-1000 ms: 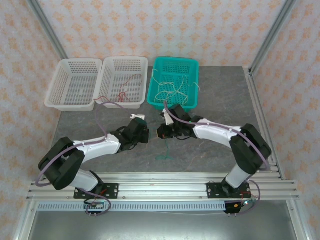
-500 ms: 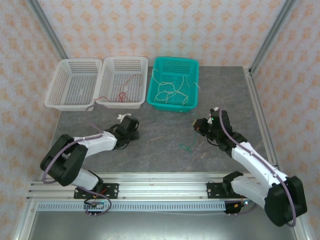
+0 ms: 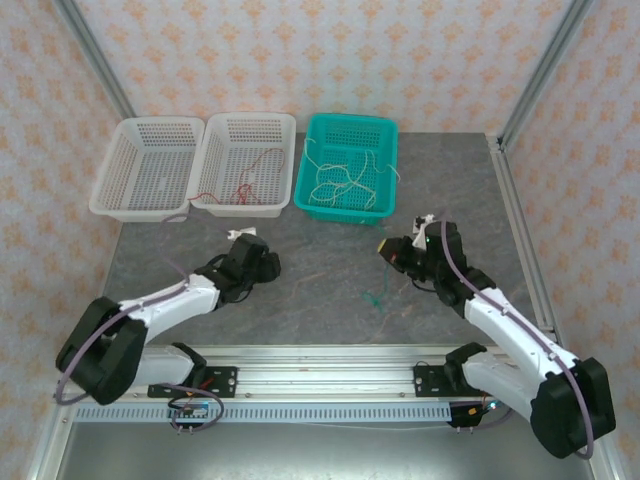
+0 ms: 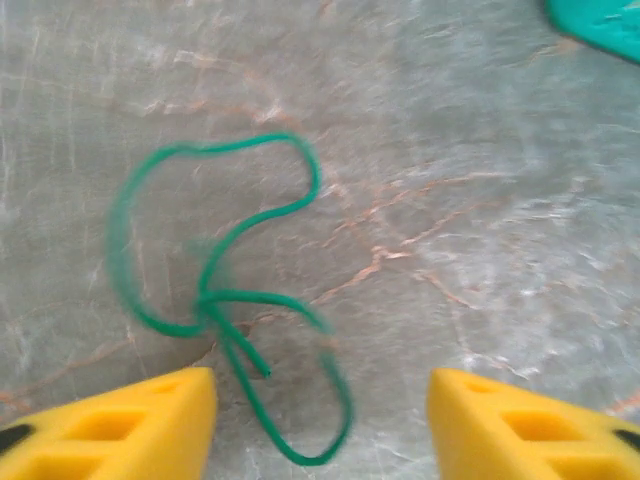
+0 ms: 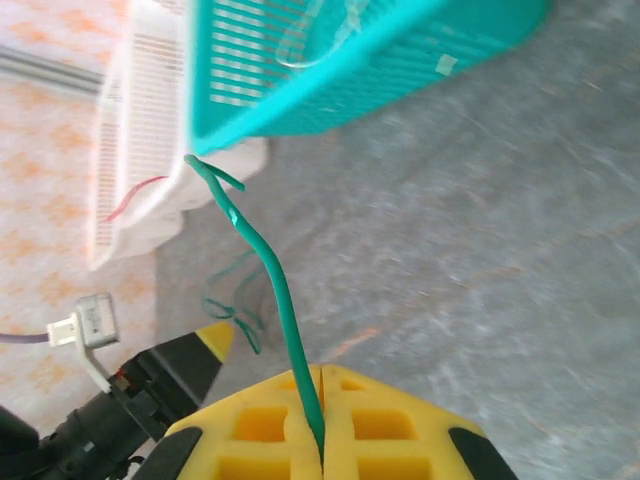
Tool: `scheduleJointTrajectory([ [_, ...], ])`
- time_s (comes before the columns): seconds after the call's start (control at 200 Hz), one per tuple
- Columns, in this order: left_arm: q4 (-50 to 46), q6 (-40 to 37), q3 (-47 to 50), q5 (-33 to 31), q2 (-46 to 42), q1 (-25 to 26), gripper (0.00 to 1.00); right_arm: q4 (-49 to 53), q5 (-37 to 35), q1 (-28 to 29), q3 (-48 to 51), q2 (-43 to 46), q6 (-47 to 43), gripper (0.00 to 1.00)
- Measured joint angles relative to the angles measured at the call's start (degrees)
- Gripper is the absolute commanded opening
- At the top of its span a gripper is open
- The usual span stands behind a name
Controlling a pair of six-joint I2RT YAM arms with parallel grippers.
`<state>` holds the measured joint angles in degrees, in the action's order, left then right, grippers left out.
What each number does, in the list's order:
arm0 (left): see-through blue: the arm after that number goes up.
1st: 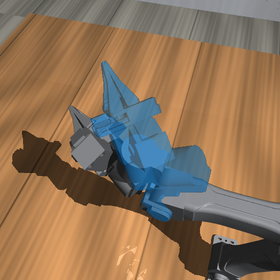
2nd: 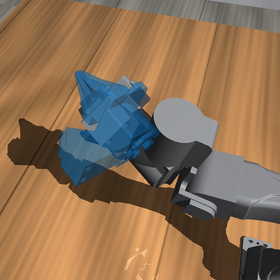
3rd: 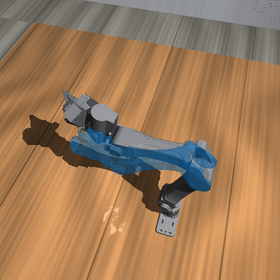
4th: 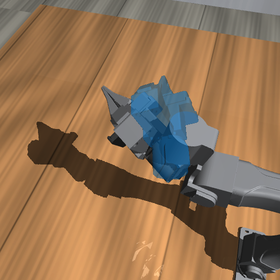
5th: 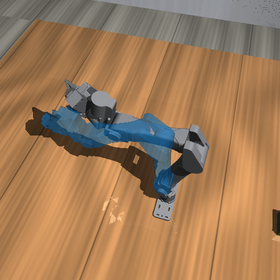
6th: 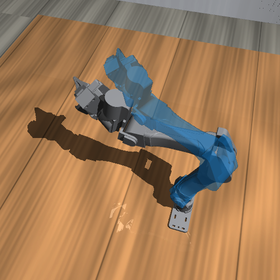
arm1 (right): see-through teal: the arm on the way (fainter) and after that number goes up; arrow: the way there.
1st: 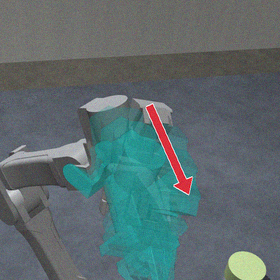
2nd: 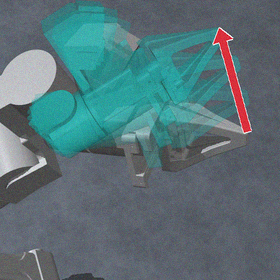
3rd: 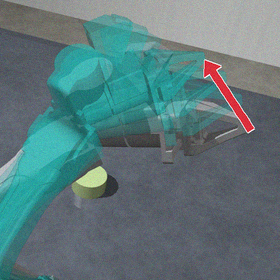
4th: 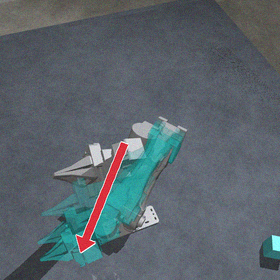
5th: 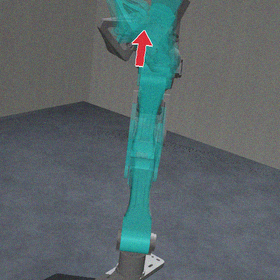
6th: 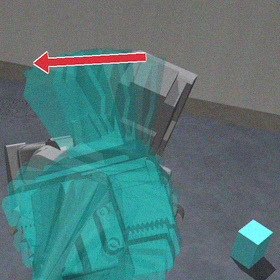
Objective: Untangle the cables
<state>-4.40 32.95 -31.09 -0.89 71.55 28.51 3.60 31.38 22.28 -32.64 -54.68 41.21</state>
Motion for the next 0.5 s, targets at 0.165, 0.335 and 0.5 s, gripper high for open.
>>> scheduleJointTrajectory([
  [0.165,-6.4,-0.1,-4.0,0.1,-10.6,0.0,0.84,-4.0,-0.8,2.9,-12.1,-4.6,-3.0,0.0],
  [0.335,-15.3,-1.2,-11.3,-3.4,-23.1,0.0,0.97,-7.3,-3.4,7.6,-27.8,-18.4,-6.8,0.0],
  [0.5,-18.9,0.1,-16.6,3.6,-25.8,-2.9,0.95,-9.2,-7.2,12.3,-36.4,-30.5,-9.2,0.0],
])
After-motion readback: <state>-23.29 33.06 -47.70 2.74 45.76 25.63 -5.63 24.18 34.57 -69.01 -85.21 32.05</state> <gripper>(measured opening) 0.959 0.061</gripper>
